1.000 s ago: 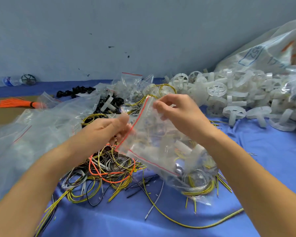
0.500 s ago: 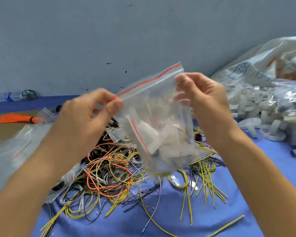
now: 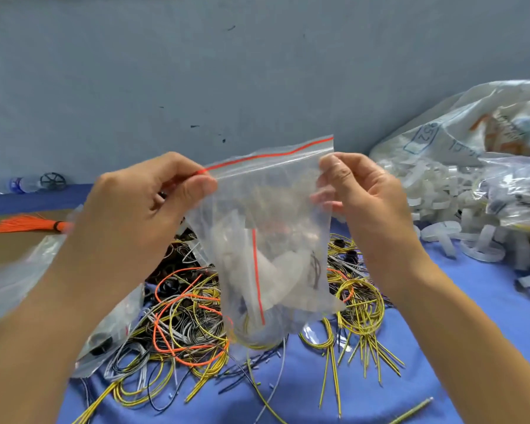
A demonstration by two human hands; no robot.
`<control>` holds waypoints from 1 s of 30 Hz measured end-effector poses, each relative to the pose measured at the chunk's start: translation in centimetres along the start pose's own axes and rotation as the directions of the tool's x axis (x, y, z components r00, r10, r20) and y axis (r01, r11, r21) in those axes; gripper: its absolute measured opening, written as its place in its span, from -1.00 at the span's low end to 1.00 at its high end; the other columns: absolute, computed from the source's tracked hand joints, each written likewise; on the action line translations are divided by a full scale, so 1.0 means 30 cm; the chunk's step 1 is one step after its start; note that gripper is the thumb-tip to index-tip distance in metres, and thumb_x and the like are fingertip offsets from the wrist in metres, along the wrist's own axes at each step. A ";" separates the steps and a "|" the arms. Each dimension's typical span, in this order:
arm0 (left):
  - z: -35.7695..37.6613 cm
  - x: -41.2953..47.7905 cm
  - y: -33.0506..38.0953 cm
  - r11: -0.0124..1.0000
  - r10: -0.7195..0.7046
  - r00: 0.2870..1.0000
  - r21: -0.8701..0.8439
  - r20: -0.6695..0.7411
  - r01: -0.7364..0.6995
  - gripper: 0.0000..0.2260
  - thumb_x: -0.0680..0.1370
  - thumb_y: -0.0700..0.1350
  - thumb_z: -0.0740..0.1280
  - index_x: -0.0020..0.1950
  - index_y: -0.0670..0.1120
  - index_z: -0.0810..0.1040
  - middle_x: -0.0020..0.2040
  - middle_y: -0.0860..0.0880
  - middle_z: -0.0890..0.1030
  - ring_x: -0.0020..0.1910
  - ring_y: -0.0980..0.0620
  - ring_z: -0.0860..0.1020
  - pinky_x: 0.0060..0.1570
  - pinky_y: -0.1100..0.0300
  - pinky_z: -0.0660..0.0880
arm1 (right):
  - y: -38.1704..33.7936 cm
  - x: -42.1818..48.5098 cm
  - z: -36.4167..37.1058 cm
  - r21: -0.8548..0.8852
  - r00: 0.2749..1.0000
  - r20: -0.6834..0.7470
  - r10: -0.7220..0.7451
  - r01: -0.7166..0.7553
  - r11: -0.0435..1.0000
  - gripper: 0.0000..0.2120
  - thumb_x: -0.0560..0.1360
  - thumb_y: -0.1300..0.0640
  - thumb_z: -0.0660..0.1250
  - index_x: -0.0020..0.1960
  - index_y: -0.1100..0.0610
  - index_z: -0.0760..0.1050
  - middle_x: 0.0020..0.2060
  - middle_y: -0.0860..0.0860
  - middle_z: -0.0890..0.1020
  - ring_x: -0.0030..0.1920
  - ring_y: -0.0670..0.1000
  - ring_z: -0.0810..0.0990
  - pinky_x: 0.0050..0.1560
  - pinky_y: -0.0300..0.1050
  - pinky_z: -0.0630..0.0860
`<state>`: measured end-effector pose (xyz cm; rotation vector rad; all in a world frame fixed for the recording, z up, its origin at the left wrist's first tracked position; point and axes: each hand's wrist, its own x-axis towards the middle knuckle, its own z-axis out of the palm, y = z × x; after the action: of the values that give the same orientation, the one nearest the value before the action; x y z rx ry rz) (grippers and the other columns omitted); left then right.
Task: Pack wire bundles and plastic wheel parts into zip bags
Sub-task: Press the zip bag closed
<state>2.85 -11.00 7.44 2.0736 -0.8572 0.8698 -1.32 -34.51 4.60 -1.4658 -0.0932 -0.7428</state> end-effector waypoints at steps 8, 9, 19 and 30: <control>0.099 -0.018 -0.114 0.847 -0.243 0.935 -0.414 0.257 0.334 -0.90 0.54 -0.09 0.32 -0.04 0.04 0.63 -0.31 0.12 0.60 -0.32 0.22 0.49 -0.23 0.35 0.50 | 0.116 -0.012 -0.013 -0.001 0.986 0.068 0.154 -0.154 0.988 -0.90 0.60 0.14 0.27 -0.03 0.14 0.54 -0.30 -0.06 0.60 -0.30 -0.02 0.61 -0.17 -0.13 0.53; 0.108 -0.023 -0.130 0.820 -0.265 0.922 -0.438 0.281 0.369 -0.88 0.55 -0.14 0.32 -0.02 0.03 0.63 -0.29 0.07 0.62 -0.29 0.19 0.51 -0.20 0.30 0.52 | 0.129 -0.008 -0.014 0.000 0.984 0.072 0.162 -0.163 0.987 -0.90 0.60 0.13 0.27 -0.04 0.11 0.53 -0.28 -0.04 0.62 -0.29 -0.03 0.63 -0.18 -0.15 0.53; 0.085 -0.019 -0.173 0.799 -0.242 0.906 -0.458 0.348 0.389 -0.78 0.51 -0.15 0.36 0.10 0.10 0.62 -0.19 0.04 0.60 -0.20 0.15 0.55 -0.10 0.42 0.49 | 0.176 0.009 0.042 0.096 0.954 0.222 0.200 -0.225 0.970 -0.79 0.39 -0.08 0.43 -0.09 0.03 0.71 -0.21 0.00 0.69 -0.25 -0.04 0.61 -0.18 -0.24 0.56; 0.016 0.001 -0.193 0.779 -0.325 0.876 -0.424 0.357 0.462 -0.74 0.51 -0.19 0.36 0.16 0.05 0.59 -0.13 -0.11 0.62 -0.26 0.12 0.57 -0.15 0.40 0.51 | 0.126 0.015 0.091 0.154 0.987 0.068 0.145 -0.154 0.976 -0.83 0.54 0.01 0.34 -0.14 0.04 0.65 -0.20 0.06 0.72 -0.27 -0.02 0.62 -0.27 -0.27 0.54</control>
<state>7.52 -8.38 5.15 1.8159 -0.6467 0.1098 1.96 -32.45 1.96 -1.3262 -0.0822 -0.5583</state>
